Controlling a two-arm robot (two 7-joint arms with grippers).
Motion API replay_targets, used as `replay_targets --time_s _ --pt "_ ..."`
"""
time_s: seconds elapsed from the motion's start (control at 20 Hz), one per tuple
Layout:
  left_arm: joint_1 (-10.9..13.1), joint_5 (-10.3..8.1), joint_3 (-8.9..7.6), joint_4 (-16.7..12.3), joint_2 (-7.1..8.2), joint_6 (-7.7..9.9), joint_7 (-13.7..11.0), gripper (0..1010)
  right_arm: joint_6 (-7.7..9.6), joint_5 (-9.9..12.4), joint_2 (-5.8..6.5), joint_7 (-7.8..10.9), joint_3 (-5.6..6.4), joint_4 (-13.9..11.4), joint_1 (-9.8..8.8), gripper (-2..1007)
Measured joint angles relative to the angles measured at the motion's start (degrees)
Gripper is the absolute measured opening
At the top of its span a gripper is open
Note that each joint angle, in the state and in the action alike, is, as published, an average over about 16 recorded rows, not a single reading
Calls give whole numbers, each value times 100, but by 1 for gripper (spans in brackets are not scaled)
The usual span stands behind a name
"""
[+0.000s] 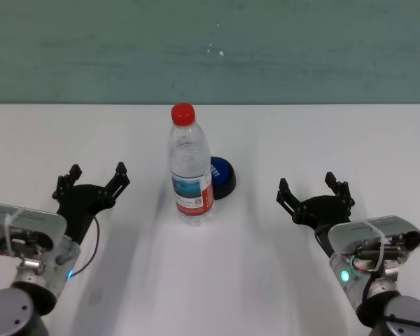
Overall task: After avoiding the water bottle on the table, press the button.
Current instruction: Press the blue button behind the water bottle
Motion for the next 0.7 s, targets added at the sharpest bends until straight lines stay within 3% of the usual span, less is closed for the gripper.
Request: replay_targets --time_s 0.7 --pt "0 0 0 0 0 0 0 1010 0 0 0 0 0 0 0 1004"
